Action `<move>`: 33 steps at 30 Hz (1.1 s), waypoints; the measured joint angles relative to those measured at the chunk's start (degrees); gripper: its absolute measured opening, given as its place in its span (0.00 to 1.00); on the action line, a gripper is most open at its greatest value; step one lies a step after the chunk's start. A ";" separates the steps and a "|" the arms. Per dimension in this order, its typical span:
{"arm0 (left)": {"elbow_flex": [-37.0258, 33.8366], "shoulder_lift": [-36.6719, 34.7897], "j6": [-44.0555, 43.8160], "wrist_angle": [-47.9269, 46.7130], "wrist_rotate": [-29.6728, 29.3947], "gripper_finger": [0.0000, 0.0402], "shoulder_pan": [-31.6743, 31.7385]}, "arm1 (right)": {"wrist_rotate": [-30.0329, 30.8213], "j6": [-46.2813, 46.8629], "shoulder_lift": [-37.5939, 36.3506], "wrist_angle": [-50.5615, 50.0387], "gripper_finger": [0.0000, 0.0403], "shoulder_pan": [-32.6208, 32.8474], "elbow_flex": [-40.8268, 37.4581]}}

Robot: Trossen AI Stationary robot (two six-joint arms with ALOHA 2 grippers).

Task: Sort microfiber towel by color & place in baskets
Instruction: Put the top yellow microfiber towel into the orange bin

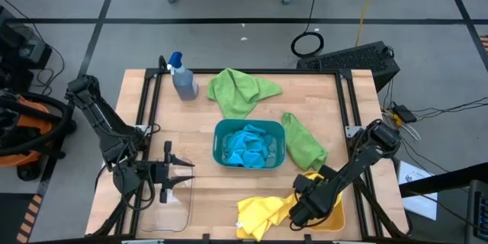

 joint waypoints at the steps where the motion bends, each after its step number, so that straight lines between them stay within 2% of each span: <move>1: 0.00 0.00 0.00 0.00 0.00 0.41 0.00 | 0.00 0.50 -0.10 -0.53 0.33 0.25 0.10; 9: 0.00 0.00 -0.05 0.00 0.02 0.41 0.00 | 0.28 4.93 -3.14 -5.43 0.57 2.71 4.81; 13: 0.00 0.00 -1.07 -0.02 1.05 0.41 0.00 | 0.47 7.80 -4.70 -5.80 0.61 4.55 7.93; 17: 0.00 0.00 -1.47 -0.12 3.23 0.41 0.00 | 0.37 10.97 -5.14 -7.63 0.60 7.66 11.01; 20: 0.00 0.00 -1.46 -0.12 4.08 0.41 0.00 | 0.46 11.13 -5.18 -8.02 0.54 10.74 12.24; 23: 0.00 0.00 -1.46 -0.11 4.11 0.41 0.00 | 0.87 11.78 -5.18 -8.35 0.43 13.49 11.98; 30: 0.00 0.00 -1.46 -0.04 4.11 0.41 0.00 | 7.31 14.99 -5.18 -8.10 0.06 15.71 7.54; 33: 0.00 0.00 -1.46 -0.02 4.11 0.41 0.00 | 9.20 14.81 -5.18 -4.79 0.03 14.75 4.46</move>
